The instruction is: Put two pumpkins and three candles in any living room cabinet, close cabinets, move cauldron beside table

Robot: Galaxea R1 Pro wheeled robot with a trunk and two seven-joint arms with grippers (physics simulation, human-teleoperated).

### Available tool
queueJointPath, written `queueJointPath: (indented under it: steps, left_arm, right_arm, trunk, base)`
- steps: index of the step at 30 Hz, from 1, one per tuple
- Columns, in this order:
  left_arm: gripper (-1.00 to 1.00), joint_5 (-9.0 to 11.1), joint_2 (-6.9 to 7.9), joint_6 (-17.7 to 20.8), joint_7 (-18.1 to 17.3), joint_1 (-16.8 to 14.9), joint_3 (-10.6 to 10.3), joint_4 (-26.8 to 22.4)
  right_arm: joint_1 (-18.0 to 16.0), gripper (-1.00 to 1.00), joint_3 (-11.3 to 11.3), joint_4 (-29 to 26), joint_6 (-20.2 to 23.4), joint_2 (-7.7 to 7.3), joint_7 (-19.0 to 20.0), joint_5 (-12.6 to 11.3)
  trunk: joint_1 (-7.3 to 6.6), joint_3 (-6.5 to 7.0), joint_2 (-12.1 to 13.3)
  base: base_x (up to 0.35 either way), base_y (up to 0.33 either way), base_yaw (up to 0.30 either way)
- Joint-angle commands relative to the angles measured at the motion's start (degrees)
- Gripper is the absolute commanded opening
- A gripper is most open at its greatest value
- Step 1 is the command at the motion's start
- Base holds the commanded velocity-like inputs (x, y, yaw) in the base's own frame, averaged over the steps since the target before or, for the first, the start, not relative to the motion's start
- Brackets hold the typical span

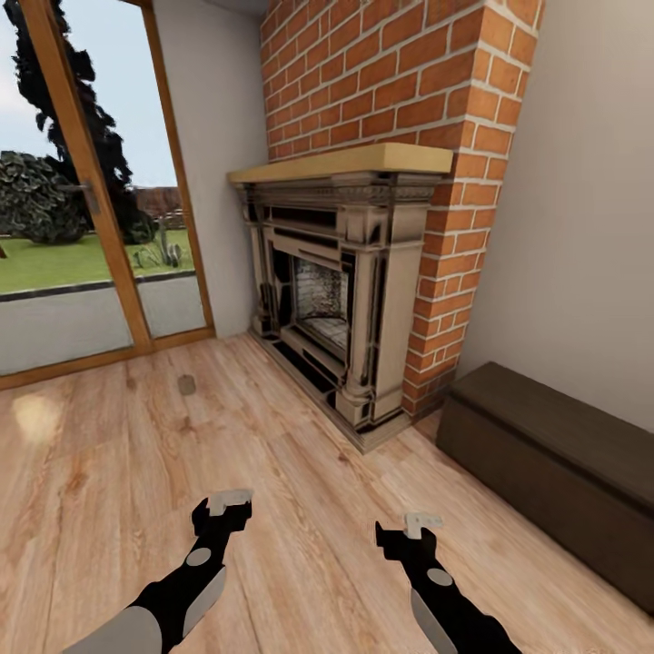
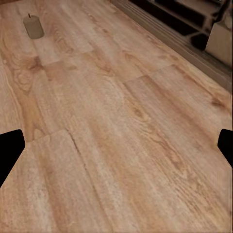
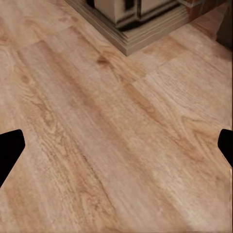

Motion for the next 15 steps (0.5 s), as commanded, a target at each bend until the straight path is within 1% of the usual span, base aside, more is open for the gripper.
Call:
queueJointPath:
  steps: [1, 5, 7, 13, 15]
  left_arm:
    - [1.0, 0.4, 0.07, -0.2, 0.4, 0.0, -0.5, 0.0]
    - [1.0, 0.4, 0.07, -0.2, 0.4, 0.0, -0.5, 0.0]
    - [1.0, 0.4, 0.07, -0.2, 0.4, 0.0, -0.5, 0.0]
    - [1.0, 0.4, 0.07, -0.2, 0.4, 0.0, -0.5, 0.0]
    - [1.0, 0.4, 0.07, -0.2, 0.4, 0.0, -0.5, 0.0]
  right_arm:
    - [-0.1, 1.0, 0.1, 0.1, -0.3, -0.04, -0.4, -0.6]
    - [-0.1, 1.0, -2.4, 0.1, -0.3, -0.01, 0.2, -0.5]
    - [-0.1, 1.0, -2.9, 0.1, -0.3, 0.01, 0.6, -0.5]
    - [0.0, 1.0, -3.4, 0.1, -0.4, -0.05, 0.8, -0.6]
    - [0.0, 1.0, -4.7, 0.1, -0.4, -0.05, 0.8, -0.6]
  trunk:
    - [-0.01, 0.0, 0.0]
    - [-0.01, 0.2, 0.0]
    - [-0.01, 0.3, 0.0]
    - [-0.01, 0.59, 0.0]
    - [-0.01, 0.69, 0.0]
  base:
    - [0.0, 0.0, -0.268]
    - [0.0, 0.0, -0.268]
    - [0.0, 0.0, -0.268]
    - [0.0, 0.0, -0.267]
    - [0.0, 0.0, -0.267]
